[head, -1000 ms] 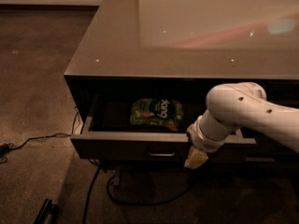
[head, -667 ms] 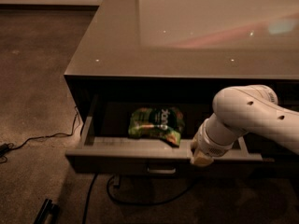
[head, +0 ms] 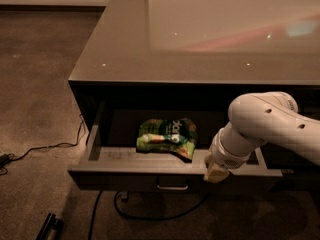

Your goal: Open top drawer

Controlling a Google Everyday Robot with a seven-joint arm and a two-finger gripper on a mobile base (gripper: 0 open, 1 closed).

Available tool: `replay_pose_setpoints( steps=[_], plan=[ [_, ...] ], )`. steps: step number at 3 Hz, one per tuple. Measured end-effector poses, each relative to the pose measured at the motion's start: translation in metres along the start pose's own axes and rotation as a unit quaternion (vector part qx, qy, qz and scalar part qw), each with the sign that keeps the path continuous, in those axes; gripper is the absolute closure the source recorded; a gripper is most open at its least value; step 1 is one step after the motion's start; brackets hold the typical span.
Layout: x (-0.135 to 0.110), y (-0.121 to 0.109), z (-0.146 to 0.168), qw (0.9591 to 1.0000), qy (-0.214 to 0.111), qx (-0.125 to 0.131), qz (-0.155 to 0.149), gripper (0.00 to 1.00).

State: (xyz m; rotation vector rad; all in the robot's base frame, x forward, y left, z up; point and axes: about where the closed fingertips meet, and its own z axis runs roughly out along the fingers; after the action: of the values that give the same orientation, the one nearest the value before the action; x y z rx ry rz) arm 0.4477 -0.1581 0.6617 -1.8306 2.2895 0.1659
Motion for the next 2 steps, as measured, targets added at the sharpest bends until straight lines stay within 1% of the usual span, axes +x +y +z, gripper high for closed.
replay_pose_setpoints(
  steps=[1, 2],
  plan=[
    [0.0000, 0.0000, 0.0000, 1.0000, 0.000, 0.000, 0.000, 0.16],
    [0.0000, 0.0000, 0.0000, 1.0000, 0.000, 0.000, 0.000, 0.00]
  ],
)
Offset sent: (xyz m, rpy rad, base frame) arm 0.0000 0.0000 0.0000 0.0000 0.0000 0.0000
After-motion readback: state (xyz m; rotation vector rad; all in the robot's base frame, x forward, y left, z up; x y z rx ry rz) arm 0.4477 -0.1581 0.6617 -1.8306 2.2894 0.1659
